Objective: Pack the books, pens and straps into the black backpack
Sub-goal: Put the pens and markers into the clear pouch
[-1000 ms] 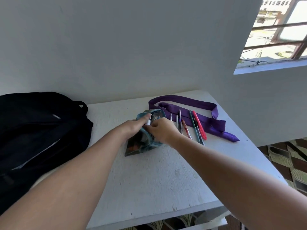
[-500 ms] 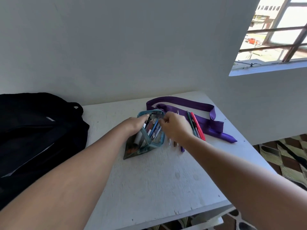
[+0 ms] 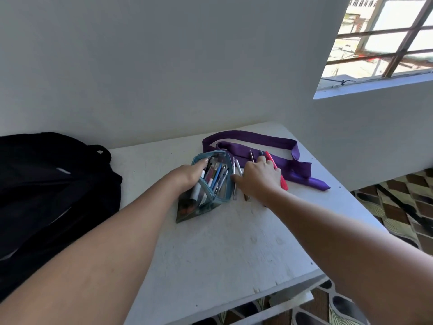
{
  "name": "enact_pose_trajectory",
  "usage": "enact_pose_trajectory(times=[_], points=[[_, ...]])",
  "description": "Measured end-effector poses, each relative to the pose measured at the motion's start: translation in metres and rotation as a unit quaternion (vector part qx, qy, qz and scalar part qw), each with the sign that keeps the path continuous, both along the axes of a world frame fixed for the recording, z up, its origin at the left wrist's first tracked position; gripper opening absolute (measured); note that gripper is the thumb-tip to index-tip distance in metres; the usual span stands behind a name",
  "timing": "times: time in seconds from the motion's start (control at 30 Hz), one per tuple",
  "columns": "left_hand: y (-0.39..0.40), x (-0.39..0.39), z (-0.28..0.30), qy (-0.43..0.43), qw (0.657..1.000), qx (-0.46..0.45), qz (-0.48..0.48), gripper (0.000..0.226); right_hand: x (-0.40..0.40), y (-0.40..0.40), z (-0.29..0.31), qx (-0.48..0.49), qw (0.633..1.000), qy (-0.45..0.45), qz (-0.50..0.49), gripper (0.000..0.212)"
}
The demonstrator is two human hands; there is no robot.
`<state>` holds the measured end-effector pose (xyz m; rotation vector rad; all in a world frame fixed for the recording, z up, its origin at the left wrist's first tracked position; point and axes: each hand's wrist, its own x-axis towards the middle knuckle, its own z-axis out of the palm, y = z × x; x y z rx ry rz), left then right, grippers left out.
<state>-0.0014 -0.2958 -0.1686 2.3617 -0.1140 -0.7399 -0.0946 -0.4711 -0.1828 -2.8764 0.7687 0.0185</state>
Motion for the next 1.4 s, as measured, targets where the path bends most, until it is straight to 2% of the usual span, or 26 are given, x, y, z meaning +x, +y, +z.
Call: enact_pose_trajectory(times=[0.2,0.3,0.37,0.43,0.5,0.63,0.73,0.8,0.97,1.03,1.1,1.17,1.3,1.4], points=[[0.004,-0.004,0.002,-0.003,1.0,0.014,-0.003,0.116,0.011,0.012,0.013,0.073,0.996,0.041,-0.01,0.025],[0.004,-0.001,0.001,-0.006,1.0,0.021,0.001,0.123,0.011,0.014,0.02,0.076,0.996,0.048,-0.019,0.015],[0.003,0.0,-0.001,-0.009,0.999,0.033,-0.004,0.118,0.011,0.013,0.024,0.095,0.995,0.03,-0.029,0.012],[0.002,-0.001,0.0,-0.019,0.999,0.048,-0.009,0.121,0.013,0.01,0.026,0.144,0.988,-0.027,-0.046,0.012],[0.001,-0.002,0.001,-0.024,0.998,0.059,-0.009,0.126,0.014,0.009,0.028,0.217,0.968,-0.107,-0.06,0.017],[0.001,-0.005,0.002,-0.027,0.998,0.053,-0.01,0.126,0.012,0.022,0.028,0.378,0.895,-0.228,-0.066,0.025],[0.003,-0.003,0.0,-0.017,1.0,0.02,-0.01,0.129,0.009,0.041,0.017,0.484,0.849,-0.196,-0.089,0.027],[0.004,-0.004,0.003,-0.006,1.0,0.014,-0.005,0.124,0.009,0.051,0.008,0.52,0.836,-0.161,-0.075,0.025],[0.009,-0.009,0.017,0.024,0.999,-0.01,0.02,0.097,0.011,0.057,0.004,0.52,0.845,-0.127,-0.016,0.021],[0.012,-0.01,0.023,0.044,0.998,-0.032,0.036,0.091,0.01,0.057,0.005,0.515,0.844,-0.153,-0.006,0.022],[0.015,-0.012,0.028,0.055,0.997,-0.035,0.041,0.091,0.01,0.056,0.006,0.497,0.84,-0.219,-0.013,0.021],[0.016,-0.012,0.028,0.058,0.997,-0.02,0.037,0.096,0.011,0.052,0.007,0.458,0.851,-0.256,-0.017,0.022],[0.016,-0.015,0.029,0.065,0.998,-0.005,0.017,0.097,0.015,0.049,0.005,0.445,0.87,-0.212,-0.007,0.03],[0.014,-0.02,0.034,0.065,0.998,-0.002,0.001,0.094,0.022,0.052,-0.004,0.45,0.87,-0.2,-0.029,0.037]])
